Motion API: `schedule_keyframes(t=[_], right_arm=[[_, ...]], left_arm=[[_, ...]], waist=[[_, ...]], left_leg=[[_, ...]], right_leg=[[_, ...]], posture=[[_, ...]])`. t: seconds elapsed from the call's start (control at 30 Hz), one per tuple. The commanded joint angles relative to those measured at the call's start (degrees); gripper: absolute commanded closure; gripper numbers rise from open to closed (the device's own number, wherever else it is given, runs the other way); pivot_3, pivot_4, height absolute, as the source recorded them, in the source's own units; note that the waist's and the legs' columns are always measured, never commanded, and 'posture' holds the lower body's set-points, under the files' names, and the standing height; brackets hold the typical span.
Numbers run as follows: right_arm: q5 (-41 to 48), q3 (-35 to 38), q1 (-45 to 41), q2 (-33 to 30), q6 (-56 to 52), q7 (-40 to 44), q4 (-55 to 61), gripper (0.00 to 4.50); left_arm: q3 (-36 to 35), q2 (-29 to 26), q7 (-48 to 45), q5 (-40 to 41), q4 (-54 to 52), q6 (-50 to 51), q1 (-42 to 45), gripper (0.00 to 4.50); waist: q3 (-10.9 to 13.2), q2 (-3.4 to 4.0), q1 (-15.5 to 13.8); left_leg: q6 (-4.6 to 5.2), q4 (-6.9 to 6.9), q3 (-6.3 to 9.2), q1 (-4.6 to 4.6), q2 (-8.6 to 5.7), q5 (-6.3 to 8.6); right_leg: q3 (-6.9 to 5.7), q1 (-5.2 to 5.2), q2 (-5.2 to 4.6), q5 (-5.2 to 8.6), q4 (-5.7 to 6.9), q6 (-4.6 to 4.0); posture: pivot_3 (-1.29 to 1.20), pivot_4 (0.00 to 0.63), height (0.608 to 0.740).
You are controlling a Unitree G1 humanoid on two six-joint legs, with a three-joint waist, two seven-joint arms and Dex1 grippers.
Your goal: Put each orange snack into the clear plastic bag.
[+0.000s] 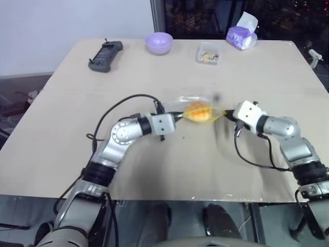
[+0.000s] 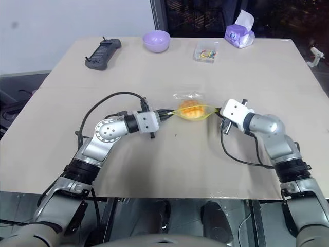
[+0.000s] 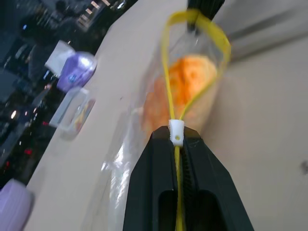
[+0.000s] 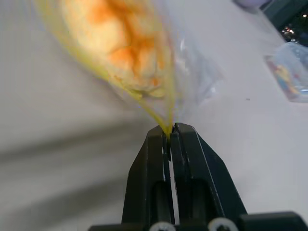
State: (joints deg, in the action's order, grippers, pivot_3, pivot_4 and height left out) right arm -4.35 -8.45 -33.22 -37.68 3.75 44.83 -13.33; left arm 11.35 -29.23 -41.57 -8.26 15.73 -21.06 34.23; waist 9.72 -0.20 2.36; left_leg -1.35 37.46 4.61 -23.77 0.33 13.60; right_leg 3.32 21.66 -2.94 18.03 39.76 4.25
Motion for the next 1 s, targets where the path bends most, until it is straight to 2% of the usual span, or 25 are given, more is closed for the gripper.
schedule_keyframes(t=[0.03, 0.23, 0.43, 0.63, 0.67, 0.7, 0.77, 0.83, 0.9, 1.0], right_arm=[[3.1, 5.71, -5.85, -2.94, -1.73, 0.5, 3.76, 4.38], [2.67, 6.85, -11.47, -3.22, -2.75, -1.01, 3.86, 4.38], [3.62, 5.84, -7.65, -3.42, -6.32, 1.5, 7.75, 4.38], [10.43, 3.49, -1.62, -1.07, -18.22, 6.66, 20.29, 4.38], [10.59, 3.08, -1.05, -0.26, -19.3, 6.2, 21.69, 3.87], [10.42, 1.79, -0.38, 0.45, -20.06, 6.34, 22.61, 3.83], [8.34, -1.47, 0.87, 0.78, -20.54, 6.76, 23.51, 3.06], [3.44, -4.35, 1.05, 1.53, -18.89, 3.69, 21.86, 2.18], [0.13, -7.74, 1.29, 2.47, -17.71, 2.69, 19.58, 1.53], [-3.62, -10.5, 0.73, 4.19, -15.53, 0.69, 15.19, 1.53]], left_arm=[[-5.17, -0.24, 1.4, 4.75, -0.65, 1.86, 5.24, 4.5], [-5.53, 0.77, 3.73, 3.91, 0.93, 0.2, 9.08, 4.5], [-3.48, 1.41, 1.69, 4.65, -0.49, 1.24, 3.96, 4.5], [-4.23, 1.03, 2.23, 4.68, -2.18, 3.08, 1.35, 4.5], [-4.37, 0.91, 2.28, 4.74, -2.41, 3.32, 1.12, 4.5], [-4.51, 0.84, 2.36, 4.85, -2.76, 3.64, 0.76, 4.5], [-4.69, 0.72, 2.45, 5.02, -3.49, 4.23, 0.03, 4.5], [-4.84, 0.73, 2.57, 5.12, -4.52, 5.04, -0.61, 4.5], [-4.98, 0.73, 2.46, 5.23, -5.83, 5.93, -1.33, 4.5], [-5.12, 0.78, 2.32, 5.18, -7.03, 6.8, -2.04, 4.5]], waist=[[0.01, 0.0, -0.01], [0.0, -0.01, 0.06], [0.0, -0.01, 0.03], [0.0, -0.01, 0.06], [0.0, -0.01, 0.06], [0.0, -0.01, 0.06], [0.0, -0.01, 0.05], [0.0, -0.01, 0.04], [0.0, -0.01, 0.03], [0.0, -0.02, 0.03]], left_leg=[[0.0, 0.0, 0.0, 0.0, 0.0, 0.0], [-0.01, -0.02, 0.01, -0.02, 0.0, 0.0], [-0.01, -0.01, -0.01, -0.05, 0.0, -0.01], [0.0, -0.01, 0.03, -0.04, 0.01, 0.0], [0.0, 0.0, 0.02, -0.04, 0.01, 0.0], [0.0, 0.0, 0.02, -0.04, 0.01, 0.0], [0.0, 0.02, 0.02, -0.03, 0.01, 0.0], [0.0, 0.02, 0.03, -0.03, 0.01, 0.0], [0.0, 0.02, 0.02, -0.02, 0.0, 0.0], [-0.01, 0.02, 0.03, -0.01, 0.0, 0.0]], right_leg=[[0.0, 0.0, 0.0, 0.0, 0.0, 0.0], [-0.02, -0.01, 0.0, 0.0, -0.08, 0.0], [0.0, 0.01, -0.02, 0.0, -0.07, 0.0], [-0.02, 0.01, -0.01, 0.0, -0.02, 0.0], [-0.01, 0.0, -0.01, 0.0, -0.01, 0.0], [-0.01, 0.0, 0.0, 0.0, -0.02, 0.0], [-0.01, 0.0, -0.01, 0.0, -0.01, 0.0], [-0.02, 0.0, -0.01, 0.0, -0.02, 0.0], [-0.02, 0.0, -0.01, 0.0, 0.0, 0.0], [-0.03, 0.0, 0.0, 0.0, -0.01, 0.0]], posture=[[0.0, 0.15, 0.74], [0.0, 0.15, 0.74], [0.0, 0.15, 0.74], [0.0, 0.15, 0.74], [0.0, 0.15, 0.74], [0.0, 0.15, 0.74], [0.0, 0.15, 0.74], [0.0, 0.15, 0.74], [0.0, 0.15, 0.74], [0.0, 0.15, 0.74]])
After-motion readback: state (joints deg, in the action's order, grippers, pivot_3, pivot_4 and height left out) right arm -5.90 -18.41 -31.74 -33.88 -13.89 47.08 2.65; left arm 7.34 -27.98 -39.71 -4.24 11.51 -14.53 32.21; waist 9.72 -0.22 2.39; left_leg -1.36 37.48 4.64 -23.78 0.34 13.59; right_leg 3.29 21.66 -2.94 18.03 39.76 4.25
